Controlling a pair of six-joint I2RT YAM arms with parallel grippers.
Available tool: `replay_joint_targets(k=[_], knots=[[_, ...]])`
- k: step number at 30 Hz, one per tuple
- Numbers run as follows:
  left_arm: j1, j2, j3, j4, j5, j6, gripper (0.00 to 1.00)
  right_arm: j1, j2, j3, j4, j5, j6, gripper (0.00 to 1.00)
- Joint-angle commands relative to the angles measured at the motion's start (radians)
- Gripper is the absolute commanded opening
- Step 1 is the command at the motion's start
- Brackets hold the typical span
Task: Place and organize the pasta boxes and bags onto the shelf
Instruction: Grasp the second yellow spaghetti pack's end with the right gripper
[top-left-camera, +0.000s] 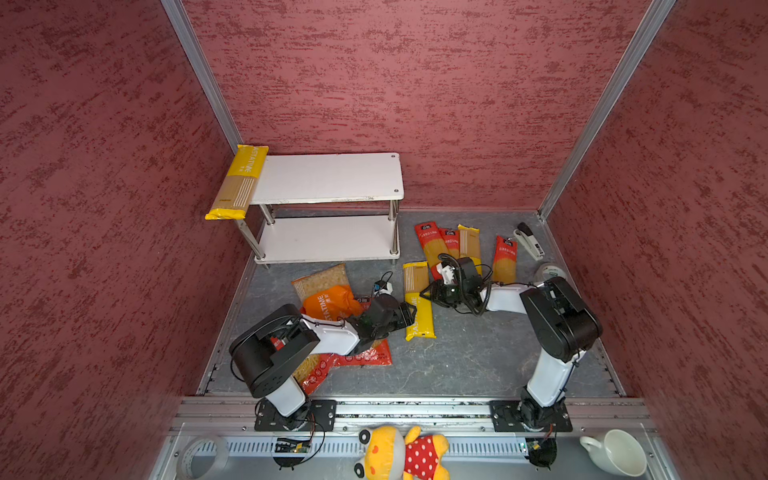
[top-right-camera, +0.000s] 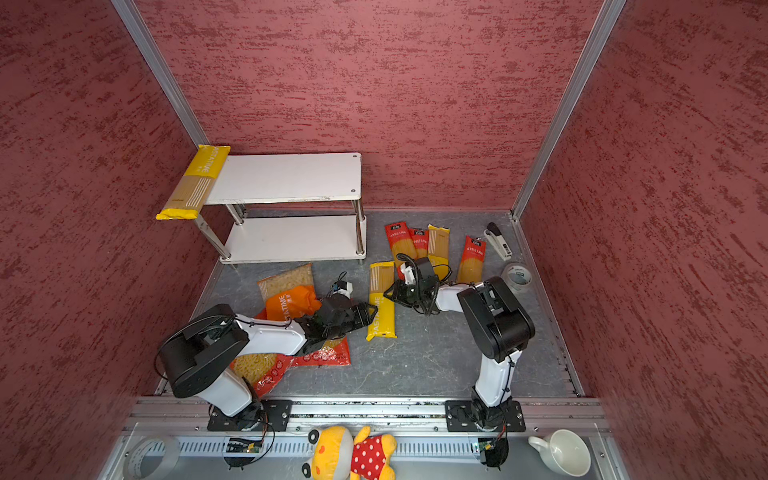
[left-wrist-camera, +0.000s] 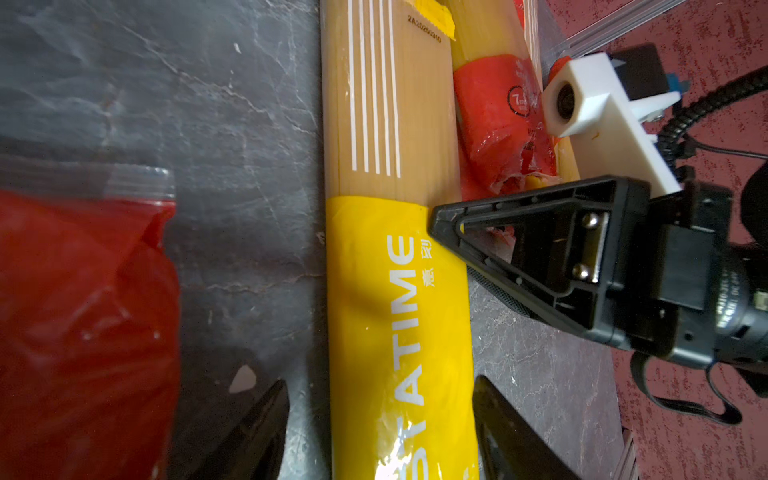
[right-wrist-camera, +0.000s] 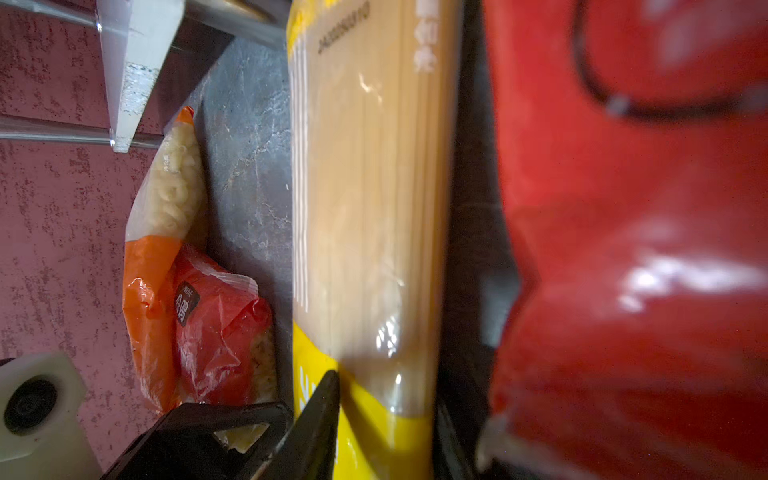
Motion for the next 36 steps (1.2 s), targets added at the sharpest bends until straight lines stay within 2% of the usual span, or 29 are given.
replay_joint_targets(k=[1, 5, 15, 17, 22, 25, 27, 29, 32, 36], knots=[[0.008, 0.009, -0.016, 0.031, 0.007, -0.004, 0.7, 0.013, -0.02, -0.042, 0.059, -0.022, 0.04, 0.25], [0.013, -0.022, -0.036, 0.087, 0.006, 0.002, 0.7, 0.013, -0.085, -0.08, 0.105, -0.015, 0.063, 0.13], [0.021, -0.153, -0.126, 0.166, -0.056, 0.024, 0.7, 0.013, -0.231, -0.145, 0.13, 0.004, 0.067, 0.04], [0.027, -0.187, -0.141, 0.171, -0.064, 0.039, 0.7, 0.012, -0.273, -0.147, 0.098, 0.003, 0.017, 0.03], [0.062, -0.322, -0.115, 0.054, -0.045, 0.19, 0.73, 0.012, -0.428, -0.101, -0.095, 0.082, -0.243, 0.01], [0.101, -0.385, -0.106, -0.008, 0.021, 0.26, 0.74, 0.013, -0.516, -0.094, -0.128, 0.085, -0.342, 0.0], [0.115, -0.439, -0.095, -0.046, 0.045, 0.32, 0.75, 0.013, -0.567, -0.082, -0.155, 0.129, -0.401, 0.0], [0.118, -0.486, -0.08, -0.078, 0.072, 0.403, 0.75, 0.015, -0.615, -0.094, -0.125, 0.157, -0.437, 0.0], [0.125, -0.523, -0.069, -0.085, 0.149, 0.484, 0.76, 0.014, -0.682, -0.137, 0.015, 0.171, -0.426, 0.0], [0.123, -0.497, -0.058, -0.021, 0.251, 0.464, 0.76, 0.015, -0.699, -0.146, 0.199, 0.191, -0.292, 0.0]])
